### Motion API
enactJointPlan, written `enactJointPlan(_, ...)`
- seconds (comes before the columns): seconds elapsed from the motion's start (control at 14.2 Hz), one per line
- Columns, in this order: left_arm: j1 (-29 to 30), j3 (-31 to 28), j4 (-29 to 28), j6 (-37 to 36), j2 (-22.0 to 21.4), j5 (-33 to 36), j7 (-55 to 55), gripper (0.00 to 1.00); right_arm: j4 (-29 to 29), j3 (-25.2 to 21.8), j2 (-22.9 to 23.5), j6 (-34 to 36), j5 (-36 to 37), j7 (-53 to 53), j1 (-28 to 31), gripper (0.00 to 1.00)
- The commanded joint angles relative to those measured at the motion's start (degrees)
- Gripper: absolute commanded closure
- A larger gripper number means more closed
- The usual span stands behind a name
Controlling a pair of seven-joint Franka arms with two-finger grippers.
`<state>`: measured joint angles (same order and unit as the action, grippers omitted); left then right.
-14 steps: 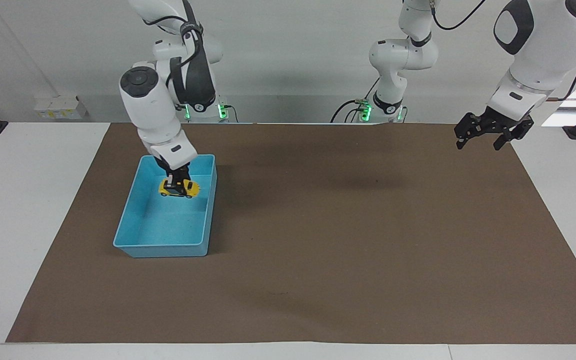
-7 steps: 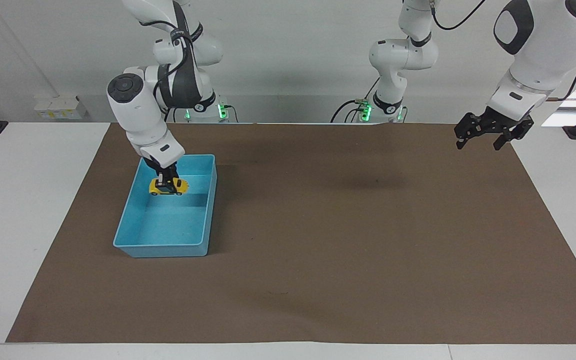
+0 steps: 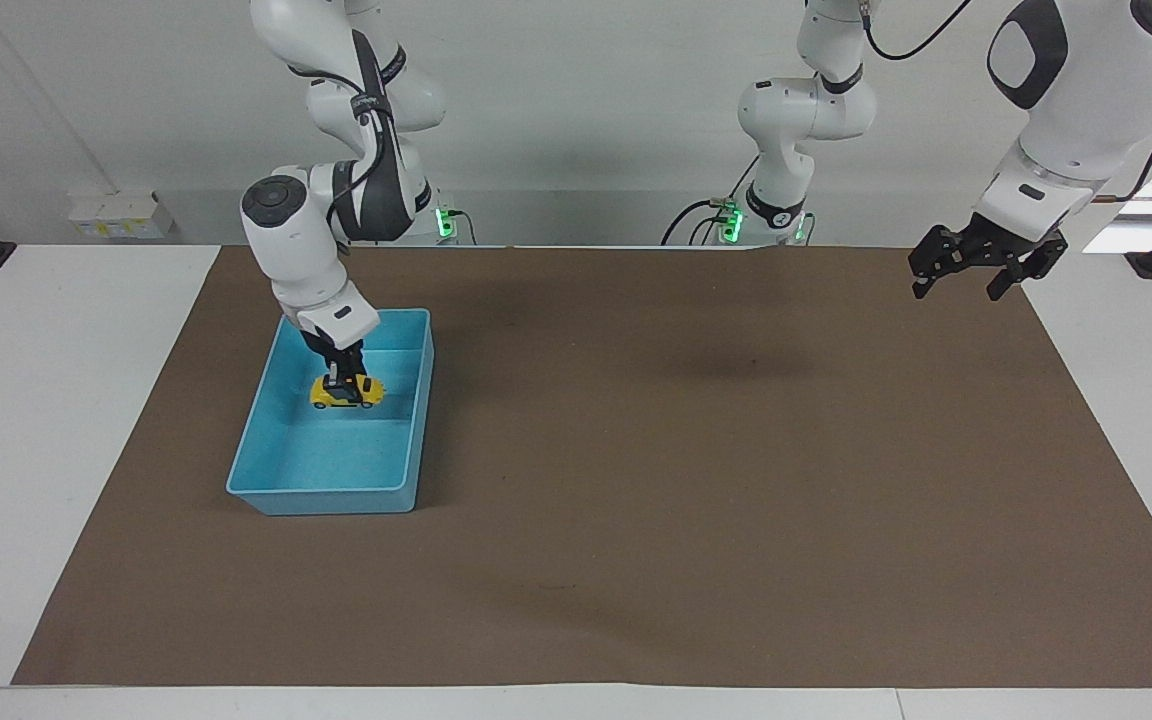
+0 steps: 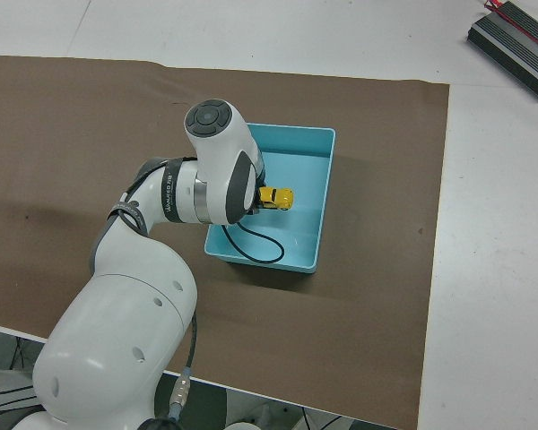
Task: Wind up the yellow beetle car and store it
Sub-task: 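Carry the car into the blue bin and lower it with the right gripper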
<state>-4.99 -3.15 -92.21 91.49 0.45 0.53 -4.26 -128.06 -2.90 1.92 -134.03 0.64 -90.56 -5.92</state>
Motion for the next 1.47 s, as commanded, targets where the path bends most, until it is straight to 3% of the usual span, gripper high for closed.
enactJointPlan(0.0, 0.59, 0.6, -0.25, -0.87, -0.89, 0.96, 0.66, 0.0, -1.84, 0.61, 0.8, -3.86, -1.07, -2.34, 1.0, 1.0)
enactJointPlan(0.77, 0.59, 0.6, -0.25, -0.87, -0.89, 0.96, 0.66, 0.0, -3.34, 0.53, 4.67, -7.57, -1.08, -2.16, 1.0, 0.97)
enactJointPlan(0.84, 0.59, 0.6, -0.25, -0.87, -0.89, 0.96, 0.66, 0.0, -3.34, 0.53, 4.76, -7.48, -1.07, -1.99, 0.91, 0.85)
enactJointPlan(0.91, 0.59, 0.6, -0.34, -0.87, -0.89, 0.96, 0.66, 0.0, -3.17, 0.53, 4.85, -7.04, -1.16, -1.81, 1.0, 0.62)
enactJointPlan(0.98, 0.59, 0.6, -0.25, -0.87, -0.89, 0.96, 0.66, 0.0, -2.82, 0.53, 5.02, -6.78, -1.08, -1.38, 1.0, 0.27)
enactJointPlan(1.05, 0.59, 0.6, -0.25, -0.87, -0.89, 0.96, 0.66, 0.0, -2.47, 0.61, 5.11, -6.51, -1.16, -1.37, 1.08, 0.0)
enactJointPlan(1.19, 0.59, 0.6, -0.25, -0.87, -0.89, 0.96, 0.66, 0.0, -1.59, 0.61, 4.68, -6.07, -1.07, -1.46, 0.82, 0.0)
enactJointPlan(1.4, 0.59, 0.6, -0.25, -0.87, -0.89, 0.96, 0.66, 0.0, 4.2, 0.61, 4.85, 0.94, -1.16, -0.94, 0.47, 0.0)
